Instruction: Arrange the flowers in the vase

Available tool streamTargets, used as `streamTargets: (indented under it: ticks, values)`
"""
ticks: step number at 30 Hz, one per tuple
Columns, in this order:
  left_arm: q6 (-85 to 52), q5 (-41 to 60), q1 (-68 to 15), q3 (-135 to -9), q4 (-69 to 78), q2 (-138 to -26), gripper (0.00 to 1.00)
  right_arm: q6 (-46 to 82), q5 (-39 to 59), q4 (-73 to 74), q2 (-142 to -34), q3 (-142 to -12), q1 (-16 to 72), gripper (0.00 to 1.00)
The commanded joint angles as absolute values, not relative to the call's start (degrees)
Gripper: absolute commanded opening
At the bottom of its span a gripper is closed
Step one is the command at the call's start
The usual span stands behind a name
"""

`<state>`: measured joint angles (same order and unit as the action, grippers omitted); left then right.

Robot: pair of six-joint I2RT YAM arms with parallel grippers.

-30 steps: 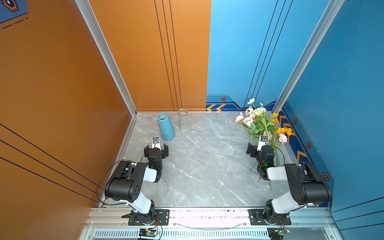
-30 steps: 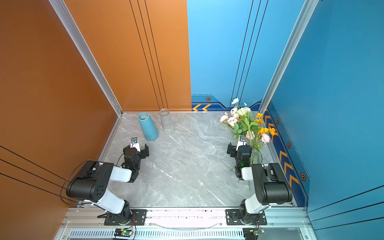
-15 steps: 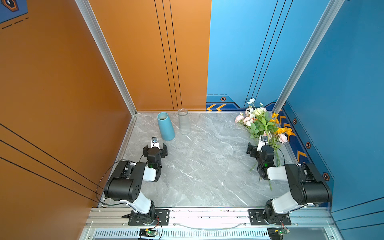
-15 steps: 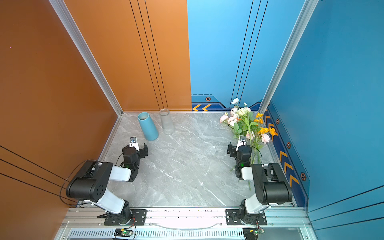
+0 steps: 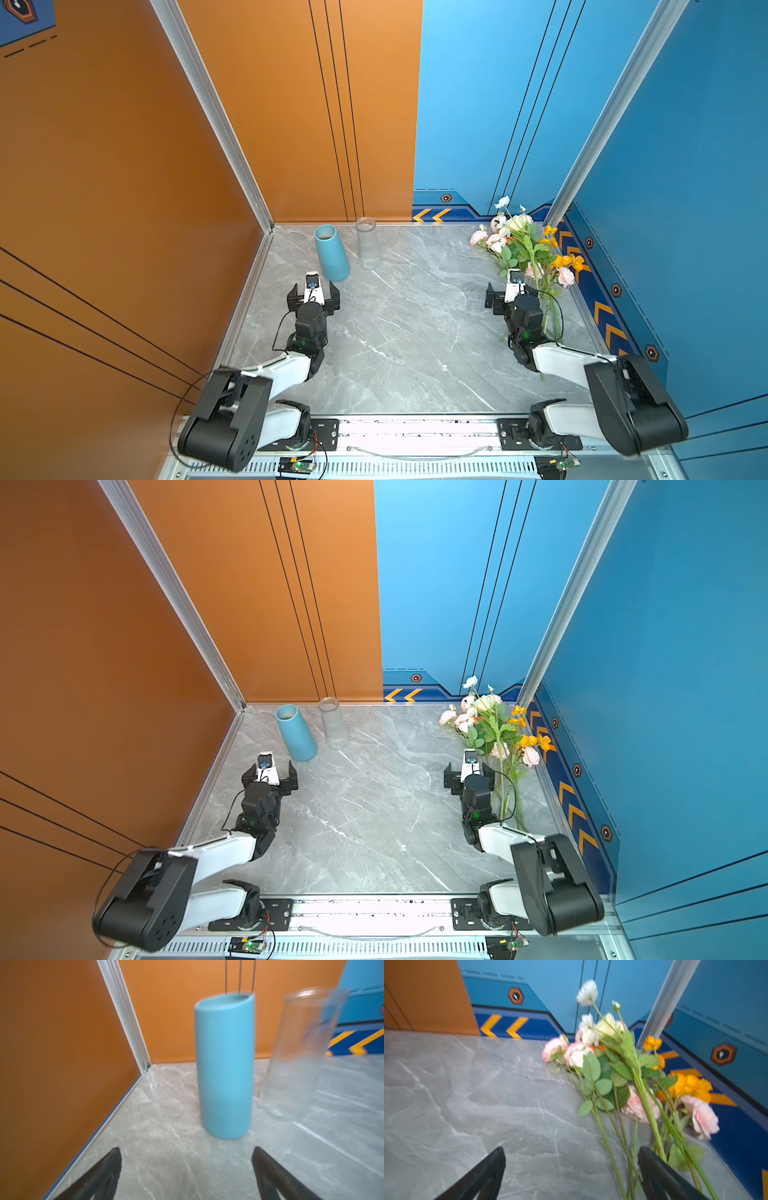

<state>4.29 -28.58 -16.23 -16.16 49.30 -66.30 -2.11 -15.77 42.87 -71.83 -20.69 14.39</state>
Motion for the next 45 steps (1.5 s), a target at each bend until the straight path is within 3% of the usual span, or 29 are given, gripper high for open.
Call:
streamTargets:
  ticks: [1, 4, 6, 11, 16, 20, 26, 32, 45]
  values:
    - [2.6, -32.1, -19.4, -22.2, 26.4, -57.1, 0.98, -1.5, -13.3, 29.9, -64.9, -27.8, 17.6, 1.00]
    - [0.1, -25.8, -20.0, -27.4, 14.8, -52.7, 0.98, 1.2, -6.9, 22.6, -64.0, -34.8, 22.3, 1.00]
    - [-0.4, -21.1, -20.6, -30.1, 11.2, -51.5, 0.98, 1.3, -7.6, 17.8, -65.3, -39.5, 26.3, 1.00]
    - [-0.6, -7.1, -20.7, -44.1, -2.7, -58.5, 0.98, 2.2, -2.9, 20.5, -71.2, -42.7, 36.7, 1.00]
    - [0.9, -7.7, -21.2, -64.1, -18.4, -71.1, 0.98, -2.9, -13.4, 30.7, -78.4, -39.6, 50.0, 1.00]
    - [1.0, -10.1, -21.2, -77.1, -26.8, -80.6, 0.98, -3.6, -13.6, 37.8, -80.1, -36.6, 54.1, 1.00]
    - [-0.4, -7.8, -20.4, -88.7, -29.3, -91.3, 0.98, -3.1, -6.2, 44.7, -80.4, -33.3, 54.1, 1.00]
    - [-0.9, -9.4, -20.5, -99.7, -32.9, -101.9, 0.98, -2.0, -6.9, 43.6, -80.4, -33.4, 53.1, 1.00]
    - [-3.9, -15.4, -20.3, -107.6, -32.8, -112.6, 0.98, 2.4, -1.8, 46.5, -81.8, -31.7, 48.0, 1.00]
